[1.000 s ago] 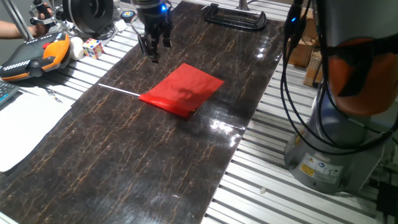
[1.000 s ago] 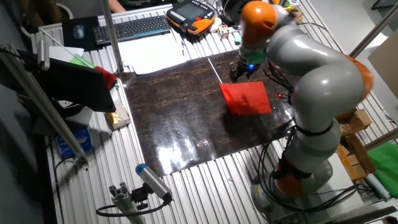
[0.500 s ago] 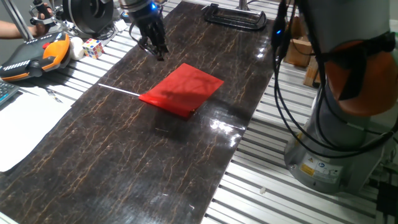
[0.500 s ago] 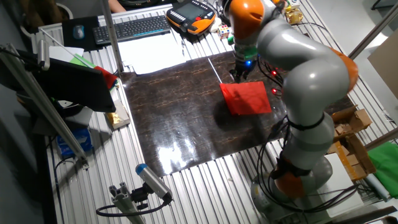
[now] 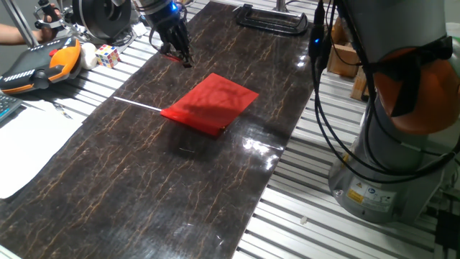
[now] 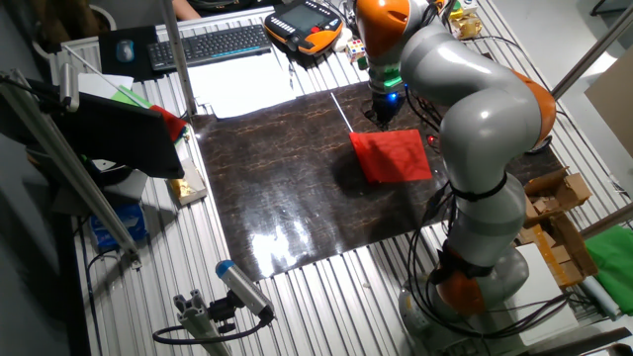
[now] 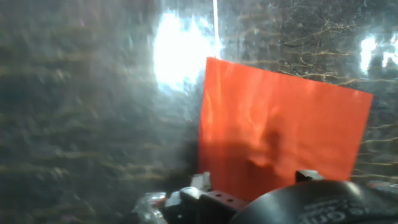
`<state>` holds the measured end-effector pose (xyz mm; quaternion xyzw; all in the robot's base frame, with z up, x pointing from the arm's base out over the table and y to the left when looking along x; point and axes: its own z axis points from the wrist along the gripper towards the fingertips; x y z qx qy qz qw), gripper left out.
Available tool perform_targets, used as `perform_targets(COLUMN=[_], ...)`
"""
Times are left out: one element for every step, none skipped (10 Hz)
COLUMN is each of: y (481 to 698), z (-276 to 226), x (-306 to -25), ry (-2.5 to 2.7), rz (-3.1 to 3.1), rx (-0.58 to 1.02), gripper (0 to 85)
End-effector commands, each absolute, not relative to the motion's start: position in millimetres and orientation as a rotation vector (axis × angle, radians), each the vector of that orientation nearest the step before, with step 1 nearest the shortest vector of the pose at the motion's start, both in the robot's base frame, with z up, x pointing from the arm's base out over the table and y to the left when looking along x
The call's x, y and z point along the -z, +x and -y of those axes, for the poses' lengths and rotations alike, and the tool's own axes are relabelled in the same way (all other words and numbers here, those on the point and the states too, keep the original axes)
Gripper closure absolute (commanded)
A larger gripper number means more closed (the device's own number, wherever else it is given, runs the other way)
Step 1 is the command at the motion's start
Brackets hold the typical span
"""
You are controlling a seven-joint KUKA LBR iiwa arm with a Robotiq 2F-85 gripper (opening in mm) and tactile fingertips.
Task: Wave the flag
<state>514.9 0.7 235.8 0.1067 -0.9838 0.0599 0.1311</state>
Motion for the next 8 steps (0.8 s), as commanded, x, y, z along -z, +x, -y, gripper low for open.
perform_targets(y=[514.8, 514.8, 514.8, 514.7, 514.7, 514.6, 514.6, 514.5], z=[-0.7, -0.7, -0.7, -0.7, -0.7, -0.7, -0.7, -0.7], x=[-235.8, -235.8, -235.8, -235.8, -235.8, -235.8, -235.9, -235.9], ry=[0.31, 0.31, 0.31, 0.31, 0.31, 0.308, 0.304, 0.296], rz=[2.857, 2.857, 2.857, 2.857, 2.858, 2.86, 2.86, 2.863], rx=[-0.174, -0.174, -0.174, -0.174, -0.174, -0.175, -0.175, -0.177], gripper=[84.0, 84.0, 84.0, 84.0, 84.0, 84.0, 84.0, 84.0])
